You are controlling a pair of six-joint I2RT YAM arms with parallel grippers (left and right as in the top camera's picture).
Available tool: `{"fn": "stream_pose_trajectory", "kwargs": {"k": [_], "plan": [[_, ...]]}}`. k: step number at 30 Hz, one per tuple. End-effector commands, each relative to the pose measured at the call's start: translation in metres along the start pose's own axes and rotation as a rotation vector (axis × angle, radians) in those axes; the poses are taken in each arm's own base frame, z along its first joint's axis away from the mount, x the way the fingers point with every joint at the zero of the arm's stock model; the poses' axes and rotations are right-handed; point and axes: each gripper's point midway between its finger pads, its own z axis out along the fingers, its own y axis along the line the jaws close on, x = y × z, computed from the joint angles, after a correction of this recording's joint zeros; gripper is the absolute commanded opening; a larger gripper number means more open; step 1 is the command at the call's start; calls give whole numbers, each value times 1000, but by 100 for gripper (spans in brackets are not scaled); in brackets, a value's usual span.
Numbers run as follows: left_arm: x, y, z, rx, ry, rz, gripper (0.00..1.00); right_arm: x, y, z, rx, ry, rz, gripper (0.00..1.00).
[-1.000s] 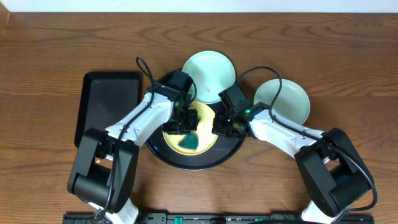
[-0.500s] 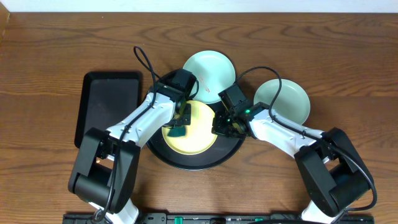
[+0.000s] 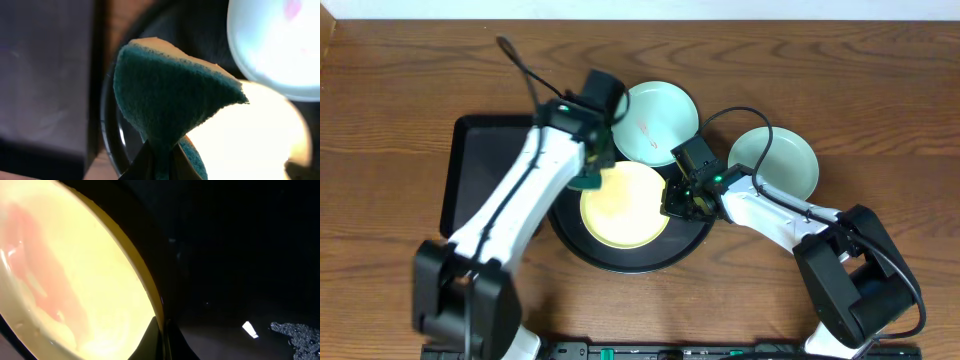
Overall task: Clean dirty plates on tray and stack at the side
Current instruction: 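Scrub the yellow plate with the sponge in left gripper, then lift the yellow plate with right gripper and stack it on the green plate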
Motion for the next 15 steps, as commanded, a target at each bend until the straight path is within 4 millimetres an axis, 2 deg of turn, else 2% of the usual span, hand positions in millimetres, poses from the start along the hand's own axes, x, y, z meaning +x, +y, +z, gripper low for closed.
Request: {"fn": "stream_pose_trajectory", "kwargs": {"k": [1,9,15], "plan": [[-22,35,-26,-13,-80,-95,7,-12,12,-10,-10,-39,-84,1],[-29,102,-17,-81,-51,-266,7,-32,40,-56,113,-262,-389,1],[-30,131,-14,-109,-44,-343,7,-39,59,-107,249,-472,-578,1]]}}
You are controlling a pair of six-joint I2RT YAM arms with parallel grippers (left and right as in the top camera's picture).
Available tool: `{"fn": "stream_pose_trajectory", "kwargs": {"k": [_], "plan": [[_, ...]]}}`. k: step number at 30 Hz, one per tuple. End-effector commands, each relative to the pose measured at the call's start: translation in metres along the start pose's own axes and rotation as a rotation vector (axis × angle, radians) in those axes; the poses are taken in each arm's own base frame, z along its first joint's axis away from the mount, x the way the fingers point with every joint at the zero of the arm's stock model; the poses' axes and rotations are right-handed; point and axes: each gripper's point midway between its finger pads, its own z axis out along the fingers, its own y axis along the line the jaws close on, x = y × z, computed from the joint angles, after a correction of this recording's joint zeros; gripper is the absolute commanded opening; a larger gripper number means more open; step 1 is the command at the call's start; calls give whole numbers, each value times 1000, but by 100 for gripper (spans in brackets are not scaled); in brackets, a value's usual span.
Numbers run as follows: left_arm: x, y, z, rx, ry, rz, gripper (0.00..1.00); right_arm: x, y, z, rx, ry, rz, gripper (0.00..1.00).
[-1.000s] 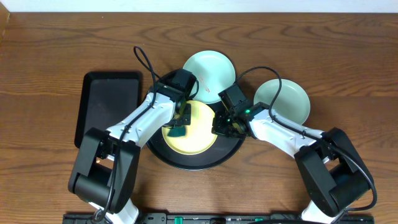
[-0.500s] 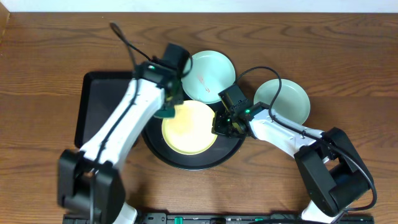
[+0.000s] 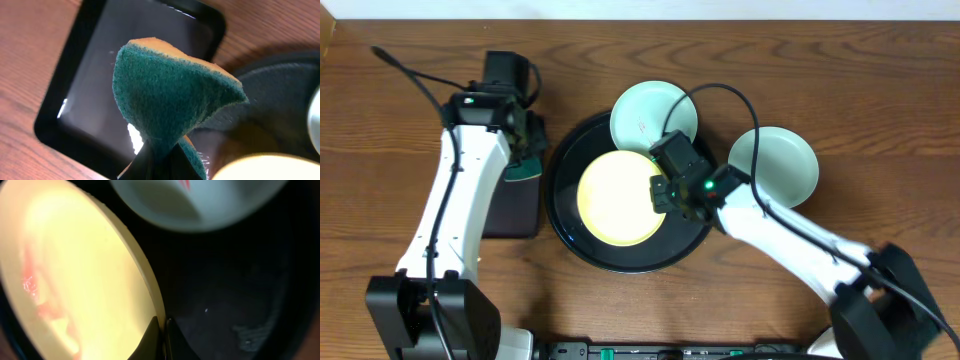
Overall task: Clean dirty plates on tray and stack at the side
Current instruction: 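Lift the yellow plate with right gripper and stack it on the green plate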
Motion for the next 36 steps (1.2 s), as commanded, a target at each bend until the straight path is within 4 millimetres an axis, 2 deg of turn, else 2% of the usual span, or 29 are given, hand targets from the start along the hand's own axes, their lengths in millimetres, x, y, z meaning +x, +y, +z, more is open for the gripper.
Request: {"fn": "stream_pose_trajectory", "kwargs": {"k": [1,10,15,23,29,36], "plan": [[-9,13,-2,-23,-17,-29,8,-35,-4,-41,142,-197,-164,1],[-7,16,1,-30,-9,-34,7,-65,-14,-107,414,-453,-307,1],[-5,16,3,-32,-2,-32,7,-77,-9,-136,531,-556,-406,1],[-4,16,3,-33,-2,-32,7,-88,3,-169,661,-685,-441,1],[-4,16,3,-33,-2,-32,7,-97,3,-190,748,-744,-451,1],[-5,16,3,-33,-2,-32,8,-107,6,-205,767,-792,-448,1]]}}
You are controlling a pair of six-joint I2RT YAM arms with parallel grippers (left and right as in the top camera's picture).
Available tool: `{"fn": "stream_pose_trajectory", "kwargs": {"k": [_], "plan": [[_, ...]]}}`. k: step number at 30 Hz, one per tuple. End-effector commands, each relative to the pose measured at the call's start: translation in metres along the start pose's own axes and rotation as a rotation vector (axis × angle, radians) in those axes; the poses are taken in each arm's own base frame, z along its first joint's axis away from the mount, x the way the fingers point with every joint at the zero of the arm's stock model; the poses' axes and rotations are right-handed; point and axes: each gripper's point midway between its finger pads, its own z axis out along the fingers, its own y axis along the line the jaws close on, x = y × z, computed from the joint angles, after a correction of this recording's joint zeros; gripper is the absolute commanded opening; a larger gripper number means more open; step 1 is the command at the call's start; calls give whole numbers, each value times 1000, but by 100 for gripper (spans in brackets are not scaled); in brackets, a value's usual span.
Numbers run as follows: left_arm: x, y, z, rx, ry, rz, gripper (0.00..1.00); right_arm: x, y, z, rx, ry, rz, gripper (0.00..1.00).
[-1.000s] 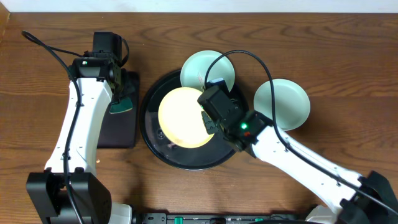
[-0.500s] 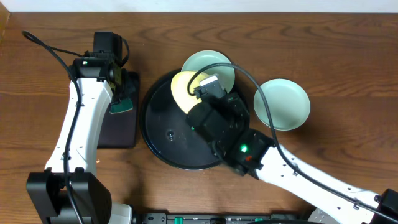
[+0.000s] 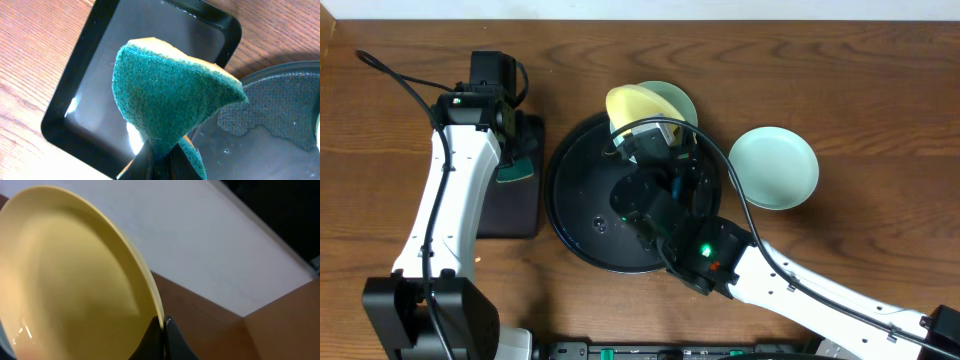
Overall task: Clean dirty plates on tray and stack at the side
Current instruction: 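Lift the yellow plate with right gripper and stack it on the green plate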
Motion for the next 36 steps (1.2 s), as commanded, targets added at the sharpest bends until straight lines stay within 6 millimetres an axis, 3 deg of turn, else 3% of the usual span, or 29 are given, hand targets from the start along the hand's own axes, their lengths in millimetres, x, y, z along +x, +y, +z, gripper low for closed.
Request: {"fn": "stream_pose_trajectory", "kwargs": {"k": [1,9,14,18,23,26,30,33,36], "plan": [[-1,5,0,-21,-5,0,8,-15,-23,-8,54,-25,10,1],[-1,5,0,-21,-5,0,7,-8,-21,-7,37,-6,23,1],[-1,5,0,-20,-5,0,8,27,14,-4,-170,105,93,1],[-1,4,0,-20,-5,0,7,59,39,-5,-336,273,280,1],[-1,4,0,-20,-6,0,7,68,49,2,-486,393,454,1],[-1,5,0,-20,-6,0,7,69,35,13,-553,437,551,1],[-1,4,0,-20,-6,0,7,75,-5,34,-582,476,695,1],[-1,4,0,-19,-5,1,7,96,-44,53,-523,526,788,1],[-1,4,0,-20,-6,1,7,132,-79,68,-420,614,848,1]]}}
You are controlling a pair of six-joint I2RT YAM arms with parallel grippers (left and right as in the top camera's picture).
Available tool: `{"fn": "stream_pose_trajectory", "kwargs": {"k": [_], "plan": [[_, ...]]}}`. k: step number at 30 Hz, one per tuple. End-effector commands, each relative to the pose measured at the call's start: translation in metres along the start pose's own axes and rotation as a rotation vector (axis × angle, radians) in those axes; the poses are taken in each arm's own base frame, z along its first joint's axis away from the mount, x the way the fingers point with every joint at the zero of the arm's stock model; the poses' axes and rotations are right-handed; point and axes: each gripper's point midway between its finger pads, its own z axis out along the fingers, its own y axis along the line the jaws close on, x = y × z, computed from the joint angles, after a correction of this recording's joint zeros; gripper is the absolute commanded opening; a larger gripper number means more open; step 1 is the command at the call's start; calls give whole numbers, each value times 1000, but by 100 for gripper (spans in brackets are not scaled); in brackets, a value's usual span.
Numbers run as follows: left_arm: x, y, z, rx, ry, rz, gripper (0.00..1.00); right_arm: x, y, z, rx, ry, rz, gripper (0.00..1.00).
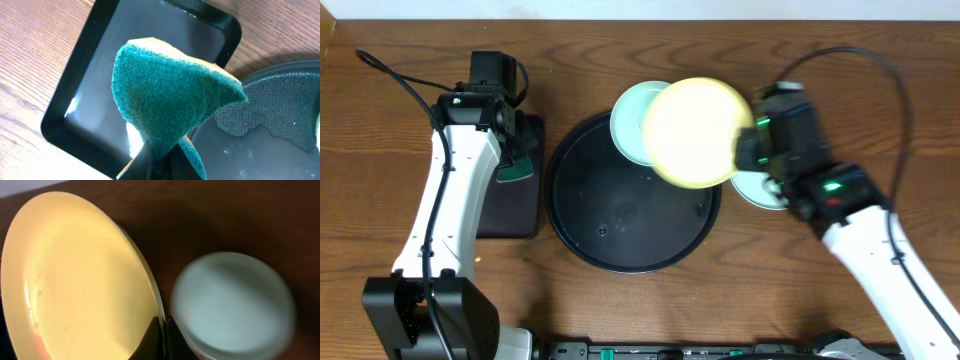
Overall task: Clean dirty plates on tray and stack at the side
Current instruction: 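Lift the yellow plate with right gripper and stack it on the green plate, then release the yellow plate and move right gripper to the last green plate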
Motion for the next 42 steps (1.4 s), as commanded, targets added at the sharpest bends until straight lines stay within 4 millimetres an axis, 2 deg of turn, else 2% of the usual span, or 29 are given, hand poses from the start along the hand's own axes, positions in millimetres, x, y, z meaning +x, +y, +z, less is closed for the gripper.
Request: {"fn": "stream_pose_trajectory", "kwargs": {"k": [1,5,9,13,20,25,26,30,32,36,42], "plan": [[-1,4,0,-19,-5,1,7,-4,-31,0,1,53,122,1],[-1,4,0,-20,-5,1,7,4,-90,5,134,115,234,1],[-1,4,0,-18,-8,0,7,17,-130,16,221,190,272,1],[-2,4,0,-18,-9,0,7,33,-148,37,262,272,282,1],[-2,4,0,-18,-9,0,7,59,-160,78,298,386,292,1],[-2,4,0,-18,-9,0,7,71,-165,91,317,429,293,1],[-2,4,0,-18,-9,0,7,71,-165,91,317,431,293,1],[-2,4,0,-18,-9,0,7,68,-164,91,310,421,292,22],[-2,4,0,-18,-9,0,7,63,-154,92,245,425,261,29],[-2,4,0,-18,-9,0,8,39,-105,91,-28,416,172,43],[-2,4,0,-18,-8,0,7,-7,-41,77,-177,328,2,58]]}}
